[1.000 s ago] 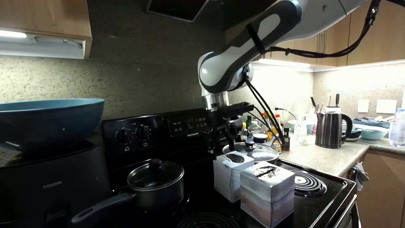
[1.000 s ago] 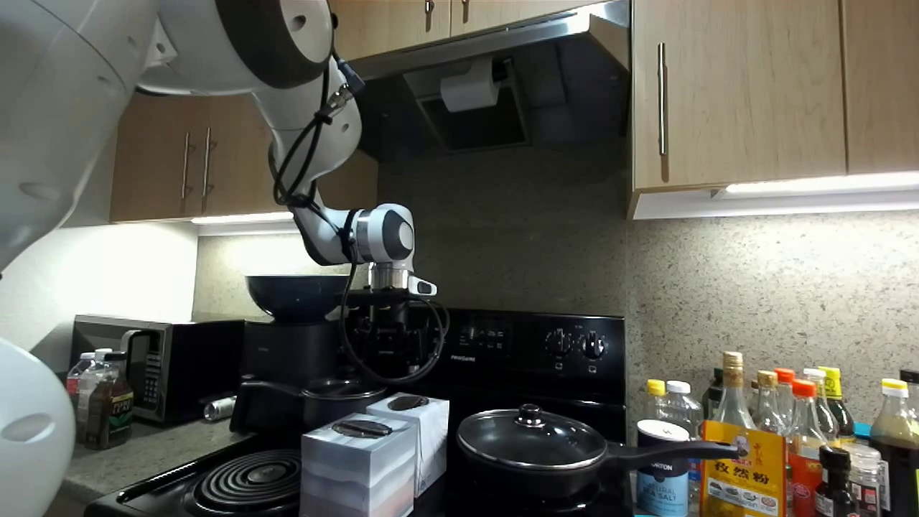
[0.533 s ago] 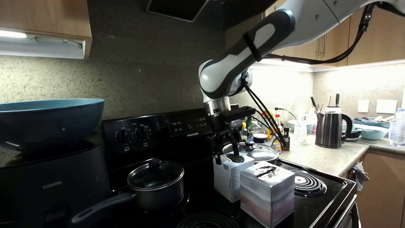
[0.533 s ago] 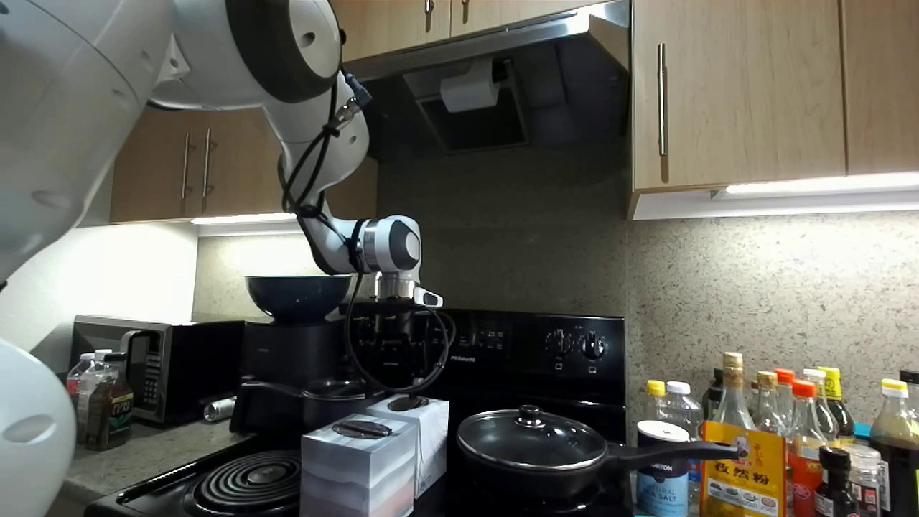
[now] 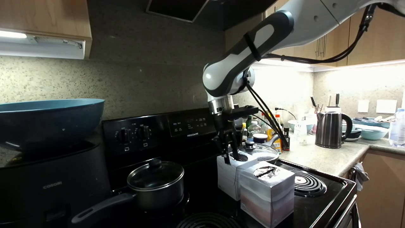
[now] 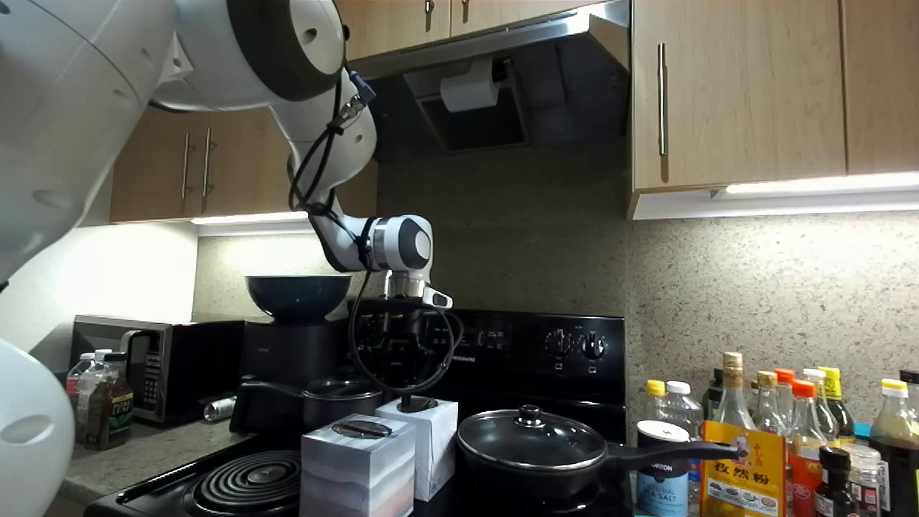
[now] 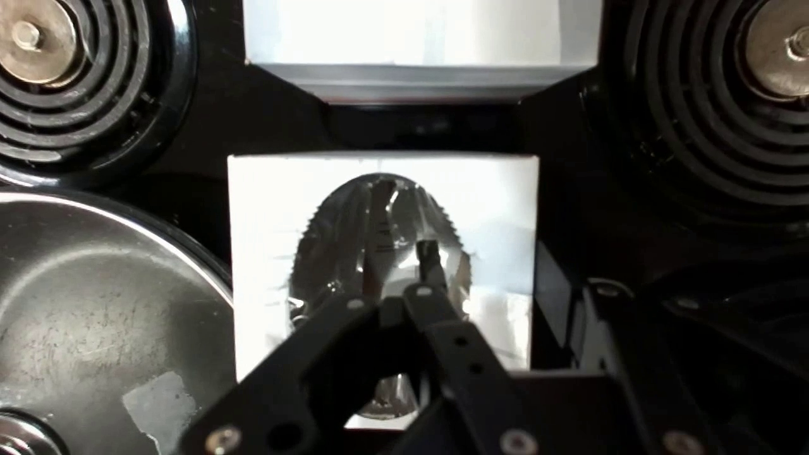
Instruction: Pick up one box from the stove and put it on top the other box on the stove.
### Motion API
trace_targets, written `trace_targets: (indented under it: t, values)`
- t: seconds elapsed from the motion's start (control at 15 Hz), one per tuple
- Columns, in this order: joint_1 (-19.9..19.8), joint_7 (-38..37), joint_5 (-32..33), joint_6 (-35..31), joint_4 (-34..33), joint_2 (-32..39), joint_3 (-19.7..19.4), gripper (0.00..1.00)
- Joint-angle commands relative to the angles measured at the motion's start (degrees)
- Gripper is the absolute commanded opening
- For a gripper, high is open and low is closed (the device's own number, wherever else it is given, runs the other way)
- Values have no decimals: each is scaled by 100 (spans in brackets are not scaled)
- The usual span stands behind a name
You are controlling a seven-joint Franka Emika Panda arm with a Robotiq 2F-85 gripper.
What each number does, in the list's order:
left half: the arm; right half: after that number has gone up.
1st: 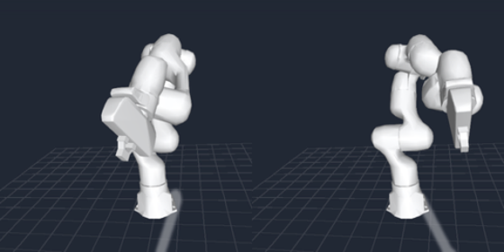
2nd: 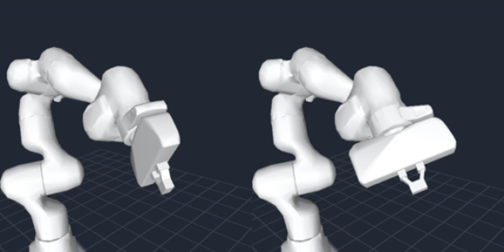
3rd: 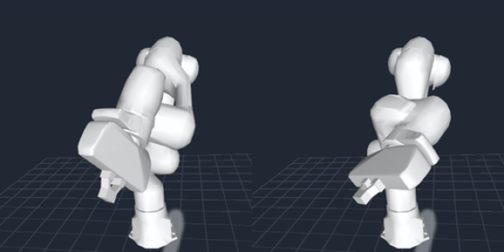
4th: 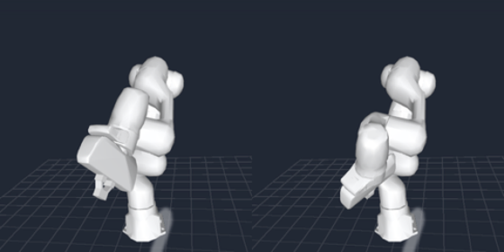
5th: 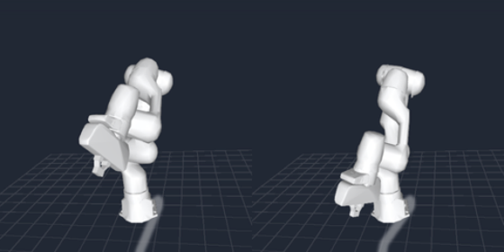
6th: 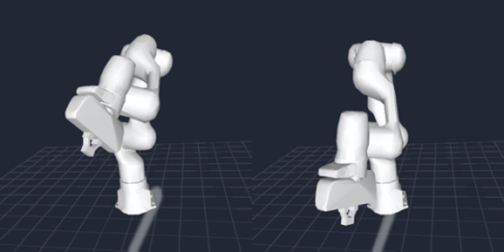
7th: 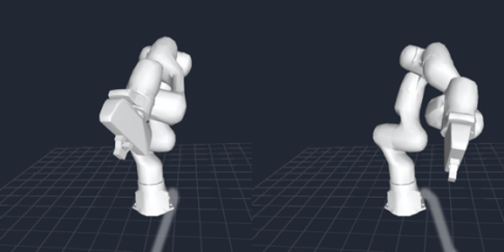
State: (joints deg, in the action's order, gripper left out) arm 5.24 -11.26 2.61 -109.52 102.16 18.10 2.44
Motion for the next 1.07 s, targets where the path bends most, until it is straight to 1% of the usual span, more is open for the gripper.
trace_targets:
  t: [0.0,0.07,0.33,0.4,0.47,0.67,1.0]
  values:
    - [-74,145,-247,248,-202,102,-6,13]
    - [-77,150,-298,299,-232,116,-8,10]
    - [-70,94,-347,431,-349,179,-43,6]
    - [-55,13,-308,458,-378,170,-68,8]
    - [-43,-26,-282,514,-405,138,-81,7]
    - [58,-192,-20,665,-426,-111,-117,8]
    - [297,-344,746,698,-370,-748,-72,9]
